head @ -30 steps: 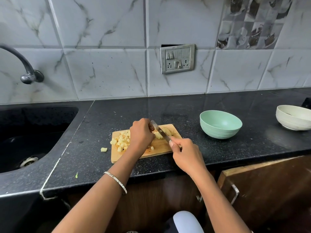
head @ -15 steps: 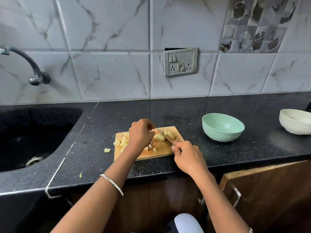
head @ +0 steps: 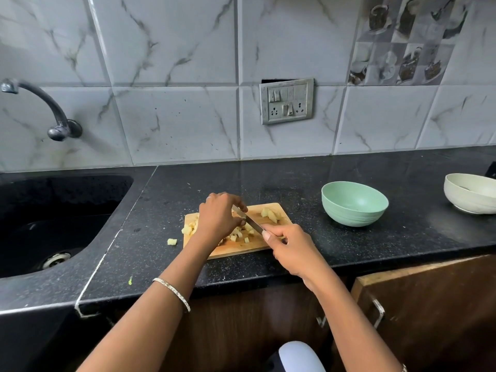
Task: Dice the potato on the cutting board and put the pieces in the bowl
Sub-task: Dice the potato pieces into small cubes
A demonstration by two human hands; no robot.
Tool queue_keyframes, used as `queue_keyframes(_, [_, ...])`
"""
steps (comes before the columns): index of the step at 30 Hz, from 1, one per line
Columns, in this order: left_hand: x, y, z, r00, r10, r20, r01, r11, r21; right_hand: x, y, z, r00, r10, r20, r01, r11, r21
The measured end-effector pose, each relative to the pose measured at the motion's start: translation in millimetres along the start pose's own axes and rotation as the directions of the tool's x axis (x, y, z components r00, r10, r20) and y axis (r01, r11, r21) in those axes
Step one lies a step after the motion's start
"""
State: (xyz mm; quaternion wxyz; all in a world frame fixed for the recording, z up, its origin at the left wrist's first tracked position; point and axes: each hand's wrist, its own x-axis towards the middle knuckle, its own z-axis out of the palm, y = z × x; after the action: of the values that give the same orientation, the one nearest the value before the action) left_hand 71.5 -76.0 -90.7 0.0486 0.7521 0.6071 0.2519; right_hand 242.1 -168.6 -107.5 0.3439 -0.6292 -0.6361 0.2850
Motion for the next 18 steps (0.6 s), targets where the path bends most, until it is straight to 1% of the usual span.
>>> queue_keyframes(2, [0.7, -4.4, -0.5, 0.999, -0.023, -0.029, 0.024, 0.999, 0.044, 1.4, 3.4, -0.4, 1.000, -0.009, 0.007, 0.009, 1.000, 0.011])
queue_keyframes(6, [0.0, -9.0, 0.4, 0.995, -0.059, -0.078, 0.062, 0.997, 0.039, 4.0, 7.9, -4.3, 1.000, -0.013, -0.007, 0.013, 0.999, 0.033])
queue_keyframes(12, [3.9, -7.0, 3.9, 0.992, -0.078, -0.104, 0.073, 0.996, -0.055, 6.2, 15.7, -10.7, 0.998, -0.012, -0.067, 0.014, 1.000, 0.028])
queue_keyframes(14, [5.8, -4.2, 5.2, 0.992, -0.071, -0.104, 0.062, 0.994, -0.086, 5.1, 16.4, -11.7, 0.998, 0.001, -0.069, 0.005, 0.996, 0.085])
queue_keyframes(18, [6.9, -1.7, 6.6, 0.990, -0.066, -0.121, 0.057, 0.996, -0.076, 2.8, 20.9, -14.2, 0.998, 0.065, 0.011, -0.066, 0.962, 0.267])
